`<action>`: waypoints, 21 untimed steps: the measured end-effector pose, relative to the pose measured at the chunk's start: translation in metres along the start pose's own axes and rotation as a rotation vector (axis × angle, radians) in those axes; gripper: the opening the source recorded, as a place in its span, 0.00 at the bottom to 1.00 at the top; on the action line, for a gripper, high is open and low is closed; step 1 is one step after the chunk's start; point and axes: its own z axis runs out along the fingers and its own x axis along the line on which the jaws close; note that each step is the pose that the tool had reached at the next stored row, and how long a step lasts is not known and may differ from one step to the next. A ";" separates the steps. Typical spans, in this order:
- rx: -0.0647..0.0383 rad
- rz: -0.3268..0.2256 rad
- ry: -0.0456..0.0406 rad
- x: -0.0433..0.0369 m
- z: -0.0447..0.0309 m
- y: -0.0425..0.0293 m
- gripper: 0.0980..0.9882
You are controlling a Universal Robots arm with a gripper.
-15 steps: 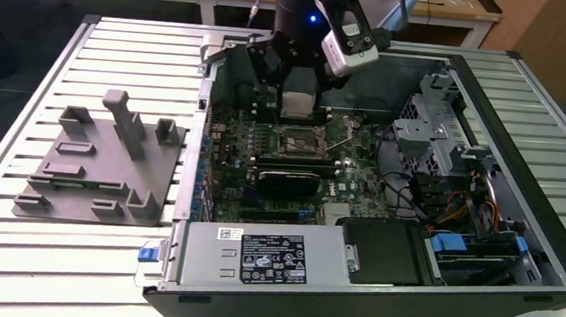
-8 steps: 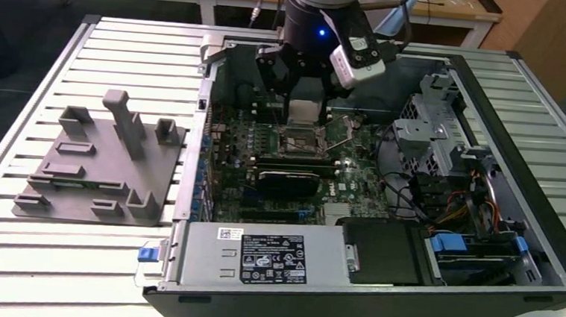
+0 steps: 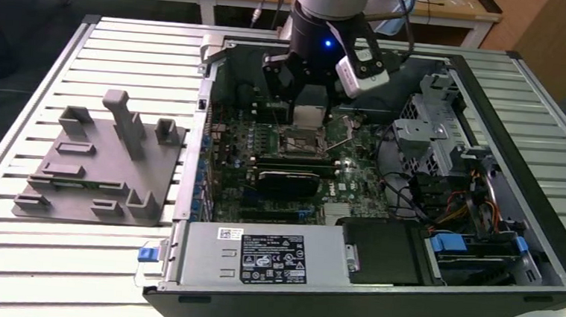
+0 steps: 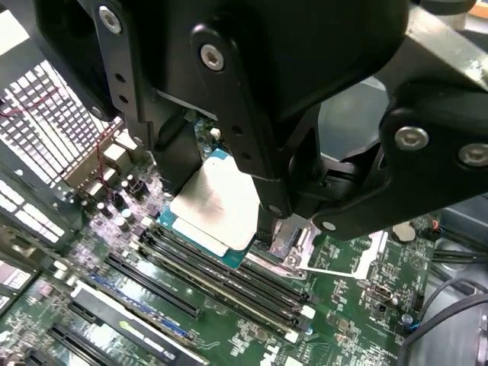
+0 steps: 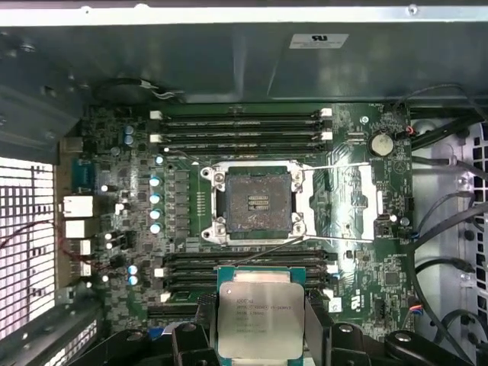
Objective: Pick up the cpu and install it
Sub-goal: 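Pick up the cpu and move it towards the insertion slot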
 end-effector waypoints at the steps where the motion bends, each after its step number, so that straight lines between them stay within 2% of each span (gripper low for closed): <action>1: 0.000 0.000 0.0012 -0.0013 0.0017 0.0002 0.50; 6: 0.000 0.000 0.0070 -0.0059 0.0097 0.0020 0.50; 15: 0.000 0.000 0.0110 -0.0069 0.0198 0.0093 0.50; 21: 0.000 0.000 0.0124 -0.0066 0.0266 0.0171 0.50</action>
